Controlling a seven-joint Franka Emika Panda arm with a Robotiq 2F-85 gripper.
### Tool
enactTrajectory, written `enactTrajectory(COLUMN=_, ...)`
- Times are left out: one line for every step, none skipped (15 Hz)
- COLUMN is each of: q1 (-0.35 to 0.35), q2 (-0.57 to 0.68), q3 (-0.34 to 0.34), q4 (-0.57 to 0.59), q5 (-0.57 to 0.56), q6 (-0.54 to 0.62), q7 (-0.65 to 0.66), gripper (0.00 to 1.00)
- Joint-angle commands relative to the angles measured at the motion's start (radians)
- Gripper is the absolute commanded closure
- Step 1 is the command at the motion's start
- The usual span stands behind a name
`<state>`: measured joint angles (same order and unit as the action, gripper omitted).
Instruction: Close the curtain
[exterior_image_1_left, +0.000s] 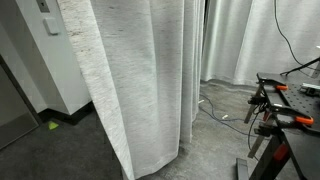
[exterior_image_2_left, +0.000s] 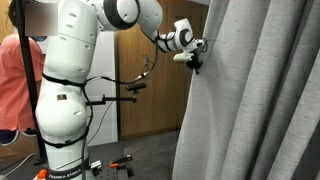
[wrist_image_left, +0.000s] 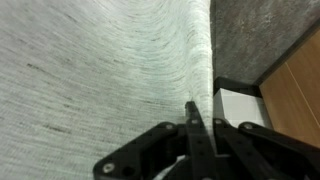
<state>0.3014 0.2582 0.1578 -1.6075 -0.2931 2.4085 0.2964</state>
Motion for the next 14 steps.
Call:
enactTrajectory(q1=0.044, q2=0.029, q3=0.032, q4=-0.070, q5=0.017, q6=-0.039, q7=-0.011, gripper=0.99)
enactTrajectory(q1=0.052, q2=0.027, q3=0.035, q4=-0.070, q5=0.006, q6=-0.042, q7=-0.008, gripper=0.99)
enactTrajectory(q1=0.060, q2=0.030, q3=0.038, q4=-0.065, q5=0.000, q6=-0.046, q7=-0.005, gripper=0.99)
enactTrajectory(q1=0.070, q2=0.036, q3=0.042, q4=-0.051, q5=-0.007, q6=-0.056, q7=0.000, gripper=0.99)
enactTrajectory(q1=0.077, q2=0.039, q3=0.047, q4=-0.041, q5=-0.011, q6=-0.063, q7=-0.001, gripper=0.99)
enactTrajectory(q1=0.086, q2=0.046, q3=0.052, q4=-0.026, q5=-0.014, q6=-0.069, q7=-0.004, gripper=0.99)
enactTrajectory(q1=0.091, q2=0.050, q3=0.059, q4=-0.017, q5=-0.010, q6=-0.069, q7=-0.010, gripper=0.99)
enactTrajectory(q1=0.097, q2=0.055, q3=0.067, q4=-0.006, q5=-0.005, q6=-0.065, q7=-0.020, gripper=0.99)
enactTrajectory(q1=0.104, q2=0.062, q3=0.079, q4=0.000, q5=0.002, q6=-0.062, q7=-0.033, gripper=0.99)
enactTrajectory(q1=0.110, q2=0.071, q3=0.092, q4=0.010, q5=0.012, q6=-0.049, q7=-0.049, gripper=0.99)
enactTrajectory(q1=0.116, q2=0.076, q3=0.100, q4=0.018, q5=0.014, q6=-0.042, q7=-0.063, gripper=0.99)
enactTrajectory(q1=0.120, q2=0.081, q3=0.108, q4=0.025, q5=0.016, q6=-0.039, q7=-0.076, gripper=0.99)
enactTrajectory(q1=0.124, q2=0.085, q3=0.115, q4=0.029, q5=0.017, q6=-0.037, q7=-0.092, gripper=0.99)
enactTrajectory(q1=0.132, q2=0.100, q3=0.122, q4=0.032, q5=0.019, q6=-0.043, q7=-0.107, gripper=0.99)
